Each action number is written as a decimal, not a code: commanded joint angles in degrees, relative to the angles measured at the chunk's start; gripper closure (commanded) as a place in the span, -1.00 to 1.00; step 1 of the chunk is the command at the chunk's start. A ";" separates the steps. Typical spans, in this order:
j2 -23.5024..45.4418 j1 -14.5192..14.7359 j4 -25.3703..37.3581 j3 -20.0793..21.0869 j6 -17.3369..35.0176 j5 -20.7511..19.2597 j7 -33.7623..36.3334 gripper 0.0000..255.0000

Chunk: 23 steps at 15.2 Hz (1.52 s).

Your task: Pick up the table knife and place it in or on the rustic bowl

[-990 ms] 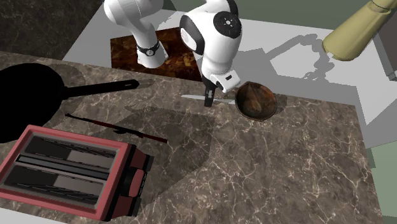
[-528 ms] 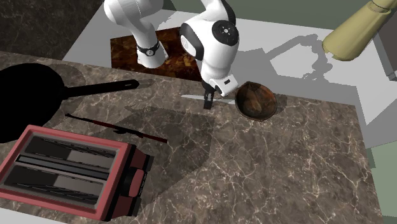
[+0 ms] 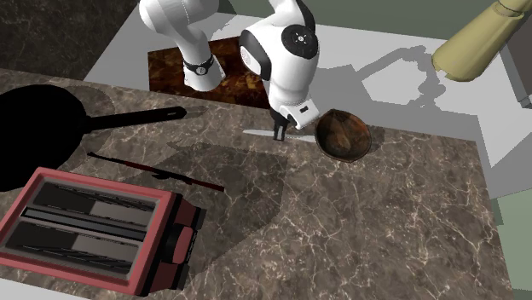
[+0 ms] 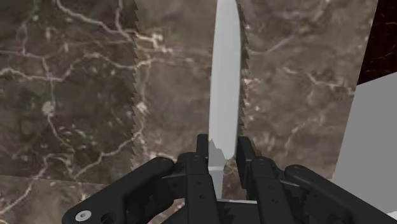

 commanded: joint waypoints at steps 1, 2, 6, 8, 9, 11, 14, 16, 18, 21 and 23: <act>0.46 0.23 -0.67 0.30 -0.58 0.17 -0.03 1.00; 0.73 0.42 -0.35 0.48 -0.63 0.15 0.35 1.00; 1.06 0.45 -0.22 0.50 -0.45 0.06 0.48 1.00; -0.11 0.32 -0.11 0.30 -1.69 0.34 -0.09 1.00; -0.60 0.32 0.18 0.29 -2.45 0.47 -0.20 1.00; -1.52 0.31 0.81 0.29 -3.98 0.71 -0.40 1.00; -2.82 0.31 1.83 0.28 -6.27 1.03 -0.68 1.00; -3.62 0.30 2.58 0.26 -7.80 1.21 -0.85 1.00; -4.37 0.30 3.37 0.24 -9.34 1.38 -1.01 1.00; -5.41 0.29 4.65 0.20 -11.64 1.61 -1.22 1.00; -6.04 0.29 5.57 0.17 -13.17 1.73 -1.35 1.00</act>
